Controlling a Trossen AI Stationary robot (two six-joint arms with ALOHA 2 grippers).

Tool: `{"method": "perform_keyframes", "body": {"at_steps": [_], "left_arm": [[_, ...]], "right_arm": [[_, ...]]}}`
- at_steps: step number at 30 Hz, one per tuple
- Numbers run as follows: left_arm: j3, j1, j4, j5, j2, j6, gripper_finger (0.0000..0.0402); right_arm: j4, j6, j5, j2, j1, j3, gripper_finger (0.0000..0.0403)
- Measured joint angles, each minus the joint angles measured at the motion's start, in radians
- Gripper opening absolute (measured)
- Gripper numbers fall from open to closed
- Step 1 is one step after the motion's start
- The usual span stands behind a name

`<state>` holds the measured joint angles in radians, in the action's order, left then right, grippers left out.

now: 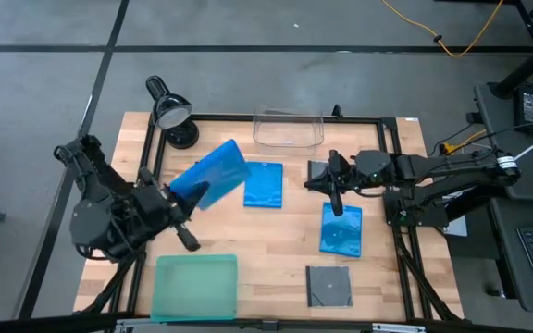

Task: Pick & place jewel cases by type
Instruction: Put the bottom left blue CD case into the blue bin

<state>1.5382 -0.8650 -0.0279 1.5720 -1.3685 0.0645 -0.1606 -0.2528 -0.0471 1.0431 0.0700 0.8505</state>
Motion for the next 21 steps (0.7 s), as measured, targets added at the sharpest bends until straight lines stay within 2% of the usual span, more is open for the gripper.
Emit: {"method": "perform_keyframes", "body": {"at_steps": [6, 10, 13, 18, 20, 21], "left_arm": [[-0.036, -0.019, 0.002, -0.001, -0.03, -0.315, 0.001], [-0.048, -0.055, 0.004, 0.0, -0.062, -0.45, 0.0009], [-0.049, -0.1, 0.005, -0.003, -0.077, -0.444, 0.0008], [-0.049, -0.147, 0.002, -0.009, -0.069, -0.409, 0.0008], [-0.049, -0.145, 0.004, -0.093, -0.054, -0.346, 0.0009], [-0.049, -0.136, 0.004, -0.176, -0.04, -0.309, 0.0009]], "right_arm": [[-0.003, 0.096, 0.105, 0.0, 0.0, 0.0, 0.0012], [-0.005, 0.153, 0.187, 0.0, 0.0, 0.0, 0.0012], [-0.004, 0.206, 0.227, 0.0, 0.0, 0.0, 0.0012], [-0.005, 0.262, 0.234, 0.0, 0.0, 0.0, 0.0012], [-0.004, 0.276, 0.234, 0.0, 0.0, 0.0, 0.0012], [-0.005, 0.284, 0.234, 0.0, 0.0, 0.0, 0.0012]]}}
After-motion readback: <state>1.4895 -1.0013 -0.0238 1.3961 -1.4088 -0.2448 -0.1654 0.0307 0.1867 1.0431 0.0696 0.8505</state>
